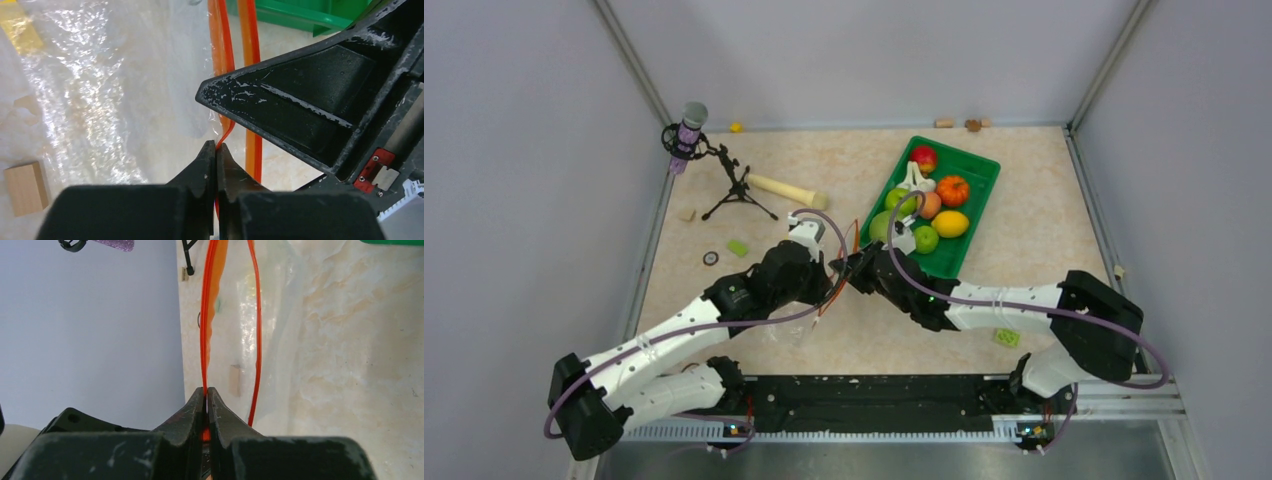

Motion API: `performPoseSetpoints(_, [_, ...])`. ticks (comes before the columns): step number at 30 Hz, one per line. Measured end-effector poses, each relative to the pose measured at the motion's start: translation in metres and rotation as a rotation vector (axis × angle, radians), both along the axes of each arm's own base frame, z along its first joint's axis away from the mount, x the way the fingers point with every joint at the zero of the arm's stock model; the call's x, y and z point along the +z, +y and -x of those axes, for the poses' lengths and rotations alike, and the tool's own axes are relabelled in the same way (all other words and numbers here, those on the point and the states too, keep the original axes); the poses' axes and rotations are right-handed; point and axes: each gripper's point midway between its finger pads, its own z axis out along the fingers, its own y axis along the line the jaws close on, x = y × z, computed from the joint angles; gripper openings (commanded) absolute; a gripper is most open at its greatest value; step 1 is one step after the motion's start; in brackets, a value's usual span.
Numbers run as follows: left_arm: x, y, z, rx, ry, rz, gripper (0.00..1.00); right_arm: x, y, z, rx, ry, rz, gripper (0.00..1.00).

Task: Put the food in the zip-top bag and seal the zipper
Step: Open the zipper of the food storage bag.

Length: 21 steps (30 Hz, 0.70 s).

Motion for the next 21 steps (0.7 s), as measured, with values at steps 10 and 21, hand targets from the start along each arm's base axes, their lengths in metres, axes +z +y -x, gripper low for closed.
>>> performPoseSetpoints(10, [0.002, 0.006, -0.004, 0.029, -0.025, -0.025, 0.00, 0.005, -0.008, 0.005, 0.034, -0.086, 0.063, 0.85])
performPoseSetpoints(21, [-0.002, 0.016, 0.004, 0.036, -0.048, -0.005, 0.00, 0.021, -0.052, 0.006, 0.027, -0.238, 0.296, 0.84])
